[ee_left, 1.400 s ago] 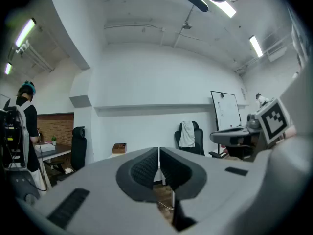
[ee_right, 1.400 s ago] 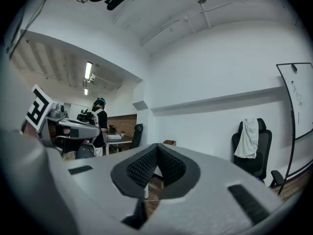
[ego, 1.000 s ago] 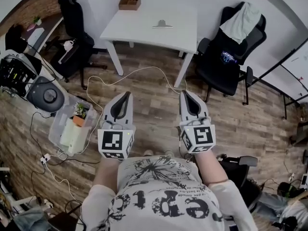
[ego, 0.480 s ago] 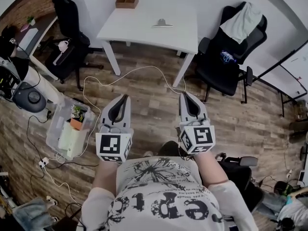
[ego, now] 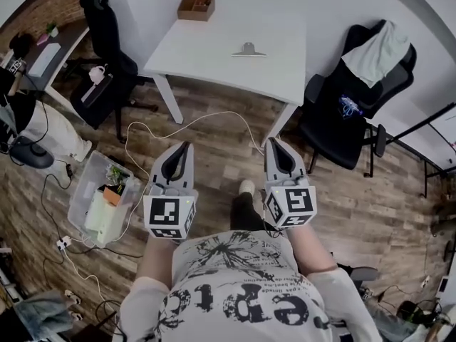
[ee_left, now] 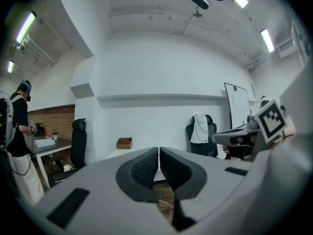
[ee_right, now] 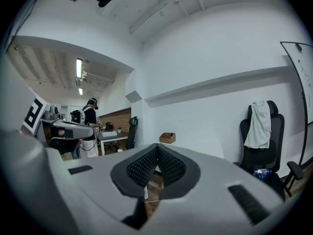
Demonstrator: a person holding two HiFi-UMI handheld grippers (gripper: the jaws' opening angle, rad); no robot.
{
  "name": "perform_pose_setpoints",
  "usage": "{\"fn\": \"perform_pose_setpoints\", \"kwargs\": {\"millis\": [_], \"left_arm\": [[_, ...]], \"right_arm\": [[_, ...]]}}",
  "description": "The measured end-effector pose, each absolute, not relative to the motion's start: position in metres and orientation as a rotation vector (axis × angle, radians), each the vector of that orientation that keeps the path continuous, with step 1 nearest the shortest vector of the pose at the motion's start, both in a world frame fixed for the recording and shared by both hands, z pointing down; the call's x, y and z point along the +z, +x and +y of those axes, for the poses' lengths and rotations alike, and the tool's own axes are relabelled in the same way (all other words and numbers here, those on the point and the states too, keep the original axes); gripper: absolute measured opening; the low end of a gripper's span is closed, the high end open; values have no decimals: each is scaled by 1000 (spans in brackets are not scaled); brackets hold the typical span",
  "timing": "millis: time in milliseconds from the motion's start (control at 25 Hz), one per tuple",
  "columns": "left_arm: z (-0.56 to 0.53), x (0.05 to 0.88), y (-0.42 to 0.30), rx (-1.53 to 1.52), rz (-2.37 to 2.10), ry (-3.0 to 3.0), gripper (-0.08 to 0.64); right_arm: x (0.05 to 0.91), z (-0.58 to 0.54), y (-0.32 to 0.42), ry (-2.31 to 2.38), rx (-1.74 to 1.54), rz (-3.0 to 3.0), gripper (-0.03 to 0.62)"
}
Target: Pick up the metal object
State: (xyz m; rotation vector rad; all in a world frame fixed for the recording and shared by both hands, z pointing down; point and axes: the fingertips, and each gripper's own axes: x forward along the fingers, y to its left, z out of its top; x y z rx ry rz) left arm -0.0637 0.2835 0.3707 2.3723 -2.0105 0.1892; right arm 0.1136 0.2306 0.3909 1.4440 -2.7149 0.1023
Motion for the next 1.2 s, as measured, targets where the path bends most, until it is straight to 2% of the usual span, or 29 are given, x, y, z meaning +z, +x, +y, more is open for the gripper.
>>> {"fn": "perform_pose_setpoints", "kwargs": {"millis": [600,1200], "left_arm": [[47,365,-30,197,-2044,2344,12],[-153,394,-86,206,-1886,2378,12]], "right_arm": [[390,-22,140,1363,141,-2726,-8],[431,-201,82,1403,199,-2569,-8]]}}
